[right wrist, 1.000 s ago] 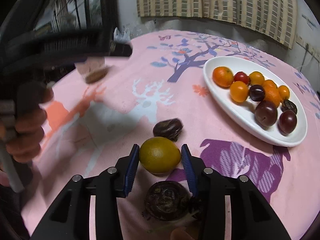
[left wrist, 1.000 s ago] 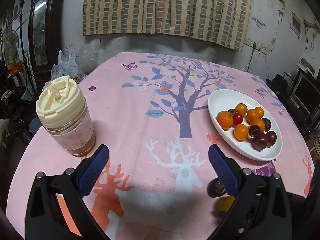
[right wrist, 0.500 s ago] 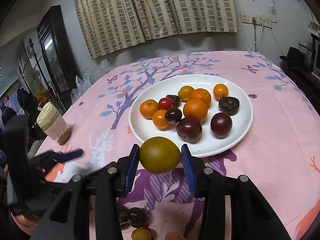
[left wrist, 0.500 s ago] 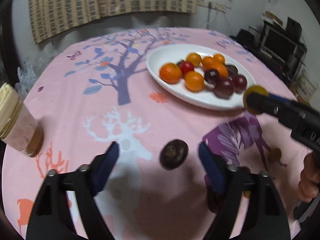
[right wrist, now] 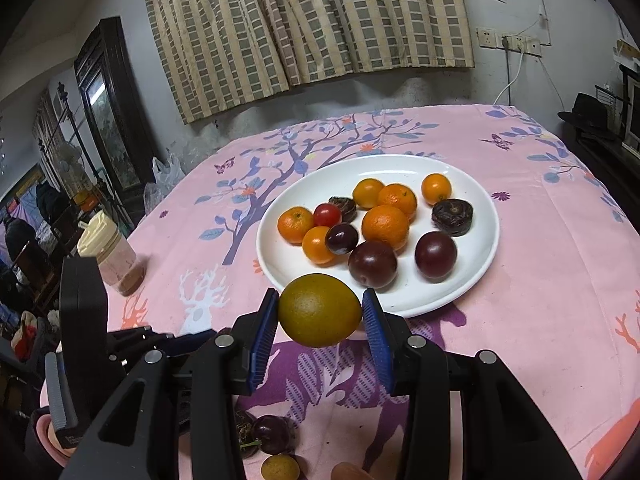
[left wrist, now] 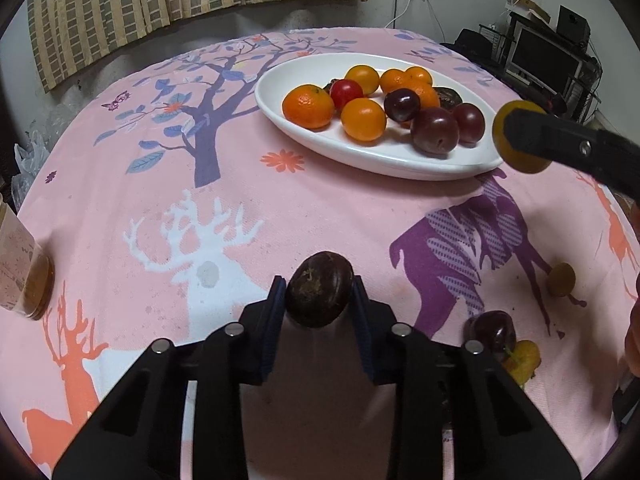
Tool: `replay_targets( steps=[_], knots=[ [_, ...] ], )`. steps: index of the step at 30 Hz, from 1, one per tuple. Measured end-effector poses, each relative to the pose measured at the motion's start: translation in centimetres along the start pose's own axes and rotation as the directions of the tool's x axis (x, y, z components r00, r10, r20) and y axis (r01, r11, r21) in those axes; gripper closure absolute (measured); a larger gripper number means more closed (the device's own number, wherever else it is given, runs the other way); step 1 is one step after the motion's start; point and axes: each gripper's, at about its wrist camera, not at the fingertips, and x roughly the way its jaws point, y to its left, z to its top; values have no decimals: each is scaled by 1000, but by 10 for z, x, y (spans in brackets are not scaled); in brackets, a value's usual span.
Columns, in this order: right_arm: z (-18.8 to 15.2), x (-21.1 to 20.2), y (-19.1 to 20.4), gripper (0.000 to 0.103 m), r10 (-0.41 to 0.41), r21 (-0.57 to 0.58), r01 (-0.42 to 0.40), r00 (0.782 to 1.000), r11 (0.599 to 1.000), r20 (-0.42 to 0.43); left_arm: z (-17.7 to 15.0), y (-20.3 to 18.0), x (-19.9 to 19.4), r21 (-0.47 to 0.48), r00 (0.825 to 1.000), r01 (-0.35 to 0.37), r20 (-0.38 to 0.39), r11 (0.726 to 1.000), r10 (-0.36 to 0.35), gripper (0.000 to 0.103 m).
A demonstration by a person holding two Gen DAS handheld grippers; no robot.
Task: Organize fruits
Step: 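Grasp a yellow-brown fruit with the right tool while the left tool grasps a passion fruit, then carry both fruits over the white plate and open both tools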
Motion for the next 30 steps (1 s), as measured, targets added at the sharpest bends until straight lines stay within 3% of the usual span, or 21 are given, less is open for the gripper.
replay_targets(
  steps=[4, 9, 15, 17, 23, 24, 25, 27, 30],
  knots=[
    [6, -8, -18, 60, -22, 43, 21, 999, 999, 39, -1, -1, -3, -12, 1000, -7, 18, 1000, 7, 71],
    [14, -13, -47, 60, -69, 118, 57, 993, 991, 100, 13, -1, -28, -39, 991, 3, 134, 999, 2, 71],
    [22, 9, -62, 60, -75, 84, 62, 985, 995, 158, 76, -17, -22, -18, 979, 31, 203, 999, -27, 71],
    [23, 20, -67, 60, -84, 69, 74, 986, 995, 145, 100, -23, -9, -16, 977, 51, 207, 999, -47, 71],
    [30, 36, -71, 59, -78, 15, 77, 989, 997, 122, 142, -29, 33, -29, 985, 26, 173, 999, -20, 71],
    [30, 36, -70, 58, -73, 5, 73, 989, 997, 129, 143, -27, 35, -40, 985, 16, 170, 999, -9, 60],
    [32, 34, -70, 56, -71, -4, 72, 988, 997, 137, 143, -25, 34, -51, 984, 3, 175, 999, 6, 39],
    [33, 28, -69, 53, -69, 4, 69, 987, 998, 146, 137, -20, 20, -75, 973, -39, 224, 996, 55, 20],
    [37, 12, -62, 46, -39, 13, 38, 985, 999, 166, 123, -16, -6, -54, 964, -68, 253, 996, 80, 13]
  ],
)
